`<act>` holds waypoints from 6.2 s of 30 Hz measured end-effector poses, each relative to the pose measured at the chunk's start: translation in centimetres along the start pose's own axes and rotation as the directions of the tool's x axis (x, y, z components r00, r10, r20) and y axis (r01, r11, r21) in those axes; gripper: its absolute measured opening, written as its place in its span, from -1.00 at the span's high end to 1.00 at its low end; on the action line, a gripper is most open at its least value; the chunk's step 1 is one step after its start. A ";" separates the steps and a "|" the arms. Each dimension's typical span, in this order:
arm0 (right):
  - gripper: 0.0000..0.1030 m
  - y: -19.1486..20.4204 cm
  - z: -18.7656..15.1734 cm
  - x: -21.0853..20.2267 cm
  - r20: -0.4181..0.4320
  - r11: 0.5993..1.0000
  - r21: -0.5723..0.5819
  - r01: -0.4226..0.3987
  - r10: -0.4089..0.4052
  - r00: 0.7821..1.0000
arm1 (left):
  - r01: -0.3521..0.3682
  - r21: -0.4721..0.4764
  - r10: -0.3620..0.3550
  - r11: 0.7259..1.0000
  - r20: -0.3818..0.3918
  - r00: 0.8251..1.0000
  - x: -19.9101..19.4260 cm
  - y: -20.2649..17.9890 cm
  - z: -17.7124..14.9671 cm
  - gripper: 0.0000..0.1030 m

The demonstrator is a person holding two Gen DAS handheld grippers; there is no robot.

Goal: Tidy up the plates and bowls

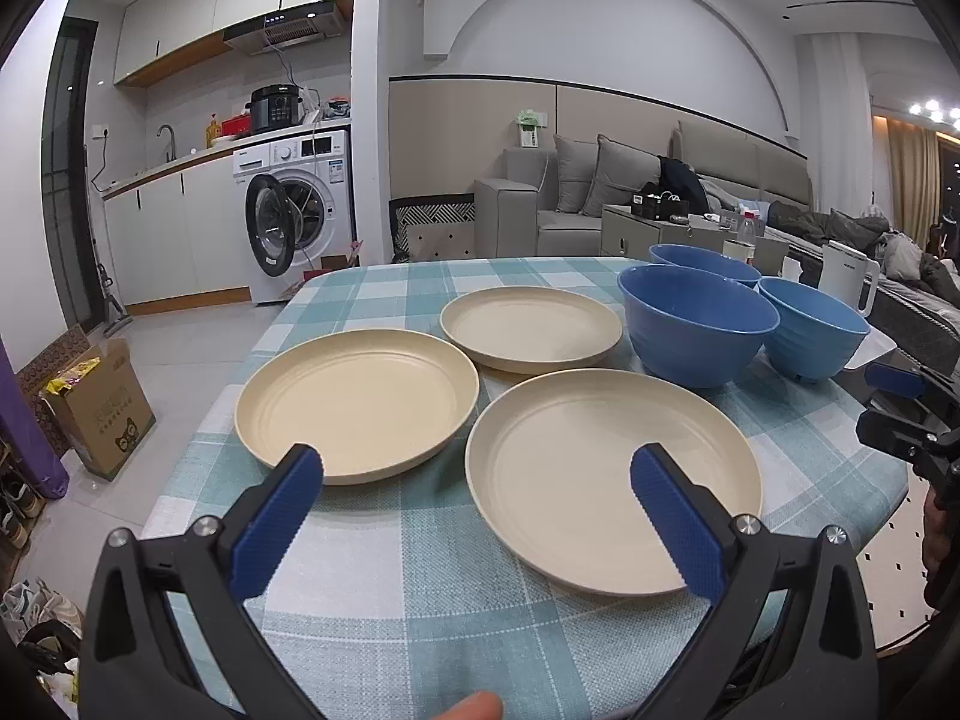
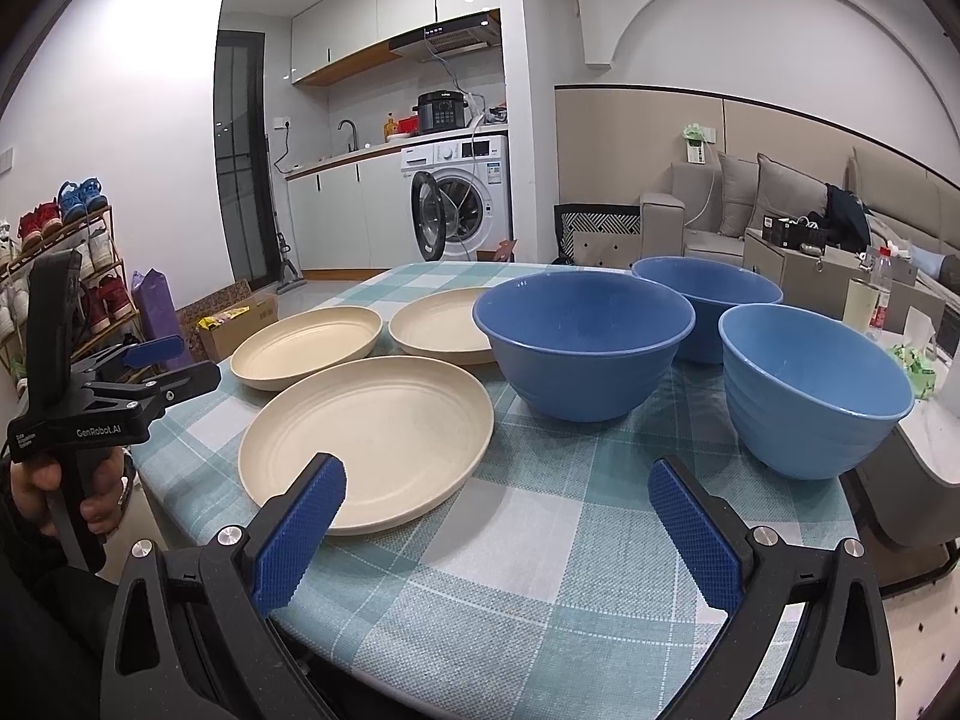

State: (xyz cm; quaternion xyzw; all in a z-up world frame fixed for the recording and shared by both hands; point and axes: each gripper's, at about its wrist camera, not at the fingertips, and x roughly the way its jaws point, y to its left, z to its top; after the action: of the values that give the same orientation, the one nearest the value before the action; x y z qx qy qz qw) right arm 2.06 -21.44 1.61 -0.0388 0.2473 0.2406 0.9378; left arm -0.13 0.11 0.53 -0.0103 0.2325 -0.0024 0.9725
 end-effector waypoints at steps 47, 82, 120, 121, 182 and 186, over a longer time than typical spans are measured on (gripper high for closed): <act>-0.99 -1.3 7.8 0.4 0.021 0.999 -0.041 -0.020 0.020 1.000 | -0.027 0.043 0.027 0.999 -0.007 1.000 1.5 -0.1 5.8 -1.00; -0.99 -4.5 18.6 5.8 -0.028 1.000 -0.025 -0.012 0.011 1.000 | -0.060 0.032 0.061 0.998 -0.010 0.998 7.3 2.4 12.7 -1.00; -0.99 -6.0 24.0 23.7 -0.353 0.998 -0.038 -0.041 0.025 0.935 | -0.052 0.033 0.056 0.998 -0.143 0.988 17.4 2.2 14.9 -1.00; -0.99 -6.0 23.9 24.1 -0.360 0.998 -0.043 -0.042 0.024 0.933 | -0.051 0.034 0.055 0.998 -0.149 0.987 17.7 2.1 14.9 -1.00; -0.39 -6.4 17.5 41.6 -0.826 0.992 -0.069 -0.106 0.003 0.564 | 0.077 0.088 -0.017 0.993 -0.539 0.842 28.5 1.3 10.7 -0.67; -0.39 -6.5 17.0 41.7 -0.837 0.991 -0.073 -0.109 -0.002 0.548 | 0.091 0.090 -0.025 0.992 -0.555 0.832 28.6 1.1 10.6 -0.51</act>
State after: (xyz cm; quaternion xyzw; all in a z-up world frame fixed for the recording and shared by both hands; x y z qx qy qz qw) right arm 44.47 -5.91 -4.01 -0.1954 0.6492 0.2360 0.6962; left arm 30.21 1.12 -2.97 0.0386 0.5024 -0.0479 0.8624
